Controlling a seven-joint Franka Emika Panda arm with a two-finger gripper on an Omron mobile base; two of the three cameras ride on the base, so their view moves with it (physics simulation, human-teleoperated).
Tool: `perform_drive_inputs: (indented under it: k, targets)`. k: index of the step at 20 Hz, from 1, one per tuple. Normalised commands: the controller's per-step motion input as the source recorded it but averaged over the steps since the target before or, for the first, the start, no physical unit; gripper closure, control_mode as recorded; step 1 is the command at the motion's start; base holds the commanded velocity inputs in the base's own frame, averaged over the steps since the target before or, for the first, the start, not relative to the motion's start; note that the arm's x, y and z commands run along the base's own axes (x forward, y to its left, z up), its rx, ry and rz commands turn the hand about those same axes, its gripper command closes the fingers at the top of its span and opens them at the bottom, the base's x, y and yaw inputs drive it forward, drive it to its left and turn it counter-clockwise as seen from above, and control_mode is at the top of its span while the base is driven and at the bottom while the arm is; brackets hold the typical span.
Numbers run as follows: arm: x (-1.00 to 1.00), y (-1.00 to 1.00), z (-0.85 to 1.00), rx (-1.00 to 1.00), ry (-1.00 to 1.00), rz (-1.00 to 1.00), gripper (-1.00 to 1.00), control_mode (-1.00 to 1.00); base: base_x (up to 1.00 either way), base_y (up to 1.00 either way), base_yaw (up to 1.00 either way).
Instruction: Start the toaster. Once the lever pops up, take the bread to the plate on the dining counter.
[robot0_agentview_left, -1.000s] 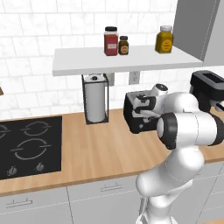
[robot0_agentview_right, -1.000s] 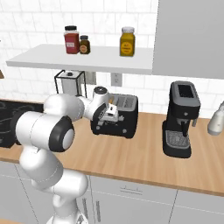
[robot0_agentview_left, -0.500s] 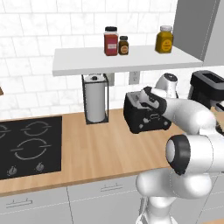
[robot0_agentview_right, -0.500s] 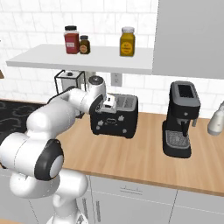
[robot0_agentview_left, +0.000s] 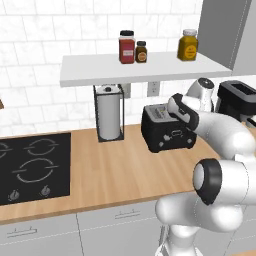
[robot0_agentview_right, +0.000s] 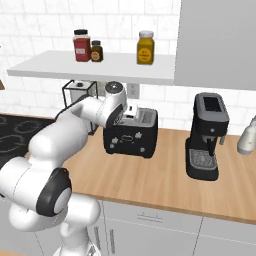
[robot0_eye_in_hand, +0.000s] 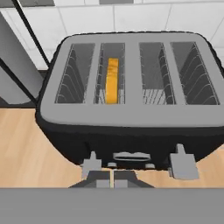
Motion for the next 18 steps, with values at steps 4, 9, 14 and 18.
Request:
perform_drive_inputs:
  k: [4,9,14,18]
  targets:
    - [0.38,0.04,0.04,0.00,-0.02,0.00,-1.00,-1.00,0.00,0.00,0.00]
    - [0.16,0.18,0.01,0.00,-0.08,0.00,-1.00,-1.00,0.00,0.00,0.00]
    - [0.02,0.05,-0.04,0.00,-0.13,0.00,-1.00,-1.00,0.00,0.00,0.00]
    - [0.28,0.00,-0.11,0.00,-0.08,0.00,-1.00,-1.00,0.00,0.00,0.00]
